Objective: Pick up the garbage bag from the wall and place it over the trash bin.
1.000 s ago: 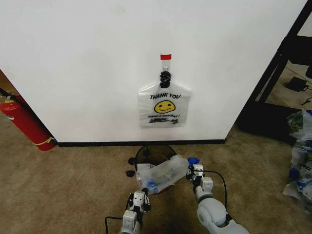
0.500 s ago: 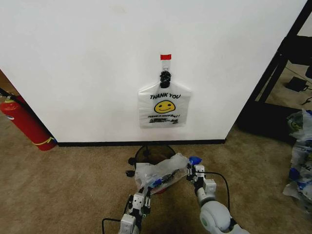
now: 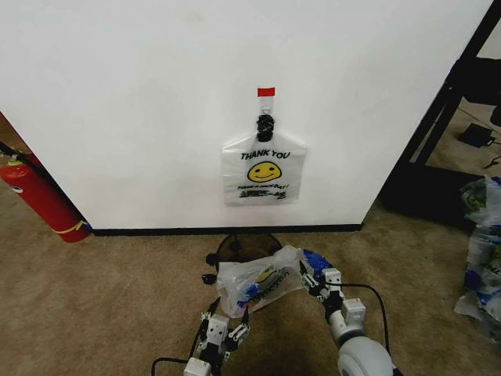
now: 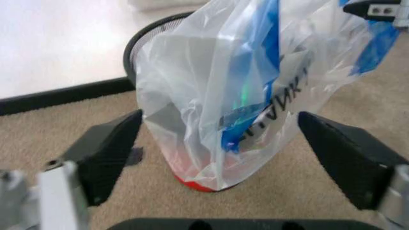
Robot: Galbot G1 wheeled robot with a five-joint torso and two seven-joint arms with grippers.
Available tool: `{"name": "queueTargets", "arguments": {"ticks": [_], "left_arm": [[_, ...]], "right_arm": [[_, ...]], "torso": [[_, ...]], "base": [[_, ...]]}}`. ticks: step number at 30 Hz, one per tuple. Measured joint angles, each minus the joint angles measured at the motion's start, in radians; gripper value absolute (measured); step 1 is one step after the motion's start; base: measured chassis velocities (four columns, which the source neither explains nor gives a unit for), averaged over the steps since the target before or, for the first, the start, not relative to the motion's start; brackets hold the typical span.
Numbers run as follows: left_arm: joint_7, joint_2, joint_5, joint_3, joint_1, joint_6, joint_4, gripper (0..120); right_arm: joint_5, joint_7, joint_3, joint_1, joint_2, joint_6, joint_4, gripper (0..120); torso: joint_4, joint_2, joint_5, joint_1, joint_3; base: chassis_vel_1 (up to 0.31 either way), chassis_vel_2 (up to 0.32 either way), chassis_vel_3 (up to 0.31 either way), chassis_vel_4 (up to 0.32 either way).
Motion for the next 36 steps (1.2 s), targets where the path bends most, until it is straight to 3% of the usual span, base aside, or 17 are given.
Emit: {"name": "queueTargets", "arguments": {"ticks": [4, 14, 21, 23, 25, 26, 27, 30, 31, 35, 36], "left_arm": [[0.022, 0.002, 0.0, -0.06, -0.005, -0.032, -0.012, 100], [0.039, 0.015, -0.071, -0.19, -0.026, -0.039, -0.059, 100], [0.073, 0.091, -0.241, -0.235, -0.172, 0.016, -0.067, 100], [0.098, 0.123, -0.325, -0.216, -0.258, 0.056, -0.062, 100], [0.195, 0.16, -0.502, -0.165, -0.486, 0.196, -0.013, 100], [0.229, 0.169, -0.547, -0.163, -0.531, 0.242, 0.0, 100], [0.229, 0.169, -0.547, -0.163, -0.531, 0.242, 0.0, 100], [0.3, 0.189, -0.621, -0.15, -0.621, 0.343, 0.041, 100], [0.34, 0.2, -0.637, -0.129, -0.674, 0.388, 0.076, 100], [0.441, 0.198, -0.685, -0.024, -0.872, 0.54, 0.188, 100], [0.441, 0.198, -0.685, -0.024, -0.872, 0.54, 0.188, 100]], "right_arm": [[-0.015, -0.047, 0.036, -0.032, -0.003, 0.09, 0.012, 99], [-0.04, -0.125, 0.166, -0.146, 0.001, 0.191, 0.109, 100], [-0.062, -0.204, 0.252, -0.25, 0.015, 0.262, 0.177, 100], [-0.064, -0.234, 0.28, -0.273, 0.024, 0.297, 0.186, 100], [-0.106, -0.269, 0.325, -0.295, 0.055, 0.396, 0.19, 100], [-0.117, -0.273, 0.326, -0.291, 0.059, 0.413, 0.189, 100], [-0.117, -0.273, 0.326, -0.291, 0.059, 0.413, 0.189, 100], [-0.126, -0.277, 0.307, -0.267, 0.055, 0.425, 0.186, 100], [-0.131, -0.278, 0.298, -0.258, 0.051, 0.426, 0.185, 100], [-0.154, -0.279, 0.314, -0.298, 0.066, 0.435, 0.208, 100], [-0.154, -0.279, 0.314, -0.298, 0.066, 0.435, 0.208, 100]], "torso": [[-0.0001, 0.0, 0.0001, 0.0, 0.0], [-0.0002, 0.0, 0.0005, 0.0, 0.0], [-0.0003, 0.0, 0.0001, 0.0, 0.0], [-0.0002, 0.0, 0.0007, 0.0, 0.0], [-0.0016, 0.0, 0.0, 0.0, 0.0], [-0.0014, 0.0, 0.0006, 0.0, 0.0], [-0.0014, 0.0, 0.0006, 0.0, 0.0], [-0.0005, 0.0, 0.0003, 0.0, 0.0], [0.0015, 0.0, 0.0006, 0.0, 0.0], [-0.0006, 0.0, 0.0006, 0.0, 0.0], [-0.0006, 0.0, 0.0006, 0.0, 0.0]], "base": [[0.0, 0.0, 0.0, 0.0], [0.0, 0.0, 0.0, 0.0], [0.0, 0.0, 0.0, 0.0], [0.0, 0.0, 0.0, 0.0], [0.0, 0.0, 0.0, 0.0], [0.0, 0.0, 0.0, 0.0], [0.0, 0.0, 0.0, 0.0], [0.0, 0.0, 0.0, 0.0], [0.0, 0.0, 0.0, 0.0], [0.0, 0.0, 0.0, 0.0], [0.0, 0.0, 0.0, 0.0]]}}
